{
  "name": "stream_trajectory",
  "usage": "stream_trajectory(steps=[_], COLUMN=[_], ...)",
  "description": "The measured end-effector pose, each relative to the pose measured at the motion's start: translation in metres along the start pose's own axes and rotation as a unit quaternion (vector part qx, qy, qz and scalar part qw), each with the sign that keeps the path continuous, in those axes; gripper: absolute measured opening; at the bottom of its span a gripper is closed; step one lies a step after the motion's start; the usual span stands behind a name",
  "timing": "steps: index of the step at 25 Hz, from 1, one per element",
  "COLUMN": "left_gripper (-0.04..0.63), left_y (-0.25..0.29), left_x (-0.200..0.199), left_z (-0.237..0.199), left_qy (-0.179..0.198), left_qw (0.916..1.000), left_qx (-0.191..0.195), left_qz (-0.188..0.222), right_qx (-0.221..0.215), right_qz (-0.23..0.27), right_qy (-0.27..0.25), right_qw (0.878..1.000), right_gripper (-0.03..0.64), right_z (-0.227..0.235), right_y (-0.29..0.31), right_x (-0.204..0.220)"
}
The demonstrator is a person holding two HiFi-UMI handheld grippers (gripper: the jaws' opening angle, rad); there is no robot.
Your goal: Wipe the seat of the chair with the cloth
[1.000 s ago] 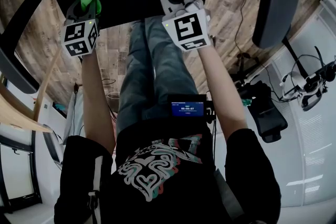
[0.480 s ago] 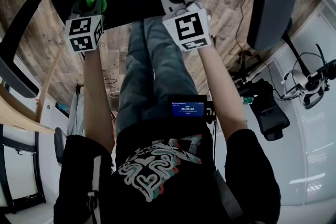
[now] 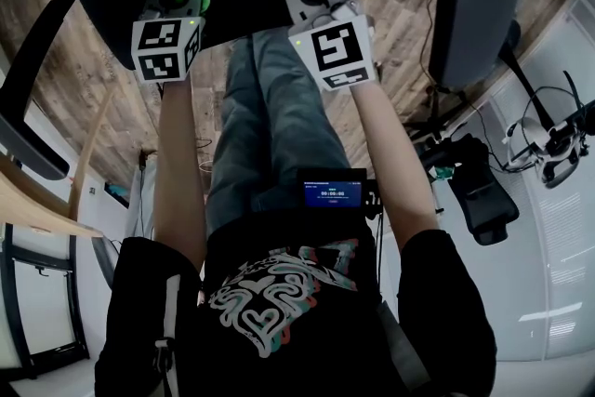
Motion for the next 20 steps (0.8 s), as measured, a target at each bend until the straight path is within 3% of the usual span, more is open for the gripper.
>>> stream_trajectory(steps=[20], left_gripper=[0.028], left_y=[0.024], left_x=[-0.036], left_z=[0.091], left_qy=[0.052], left_qw=[0.9936], left_qx=[0.099], left_qz=[0.015], right_qx=[0.034], right_qz=[0.015], right_qy=[0.051], right_qw=[0.998], right_gripper=[0.003], right_z=[0.021], right_y=[-0.02], right_x=[0.018])
Point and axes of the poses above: the fingertips, and each gripper's own axes: y forward along the fingers, z to its right, x out of its underside, the point moved 1 cm from there along -y, backward along the fingers, and after that the axes turned 14 degrees about -x, right-handed, at the moved point
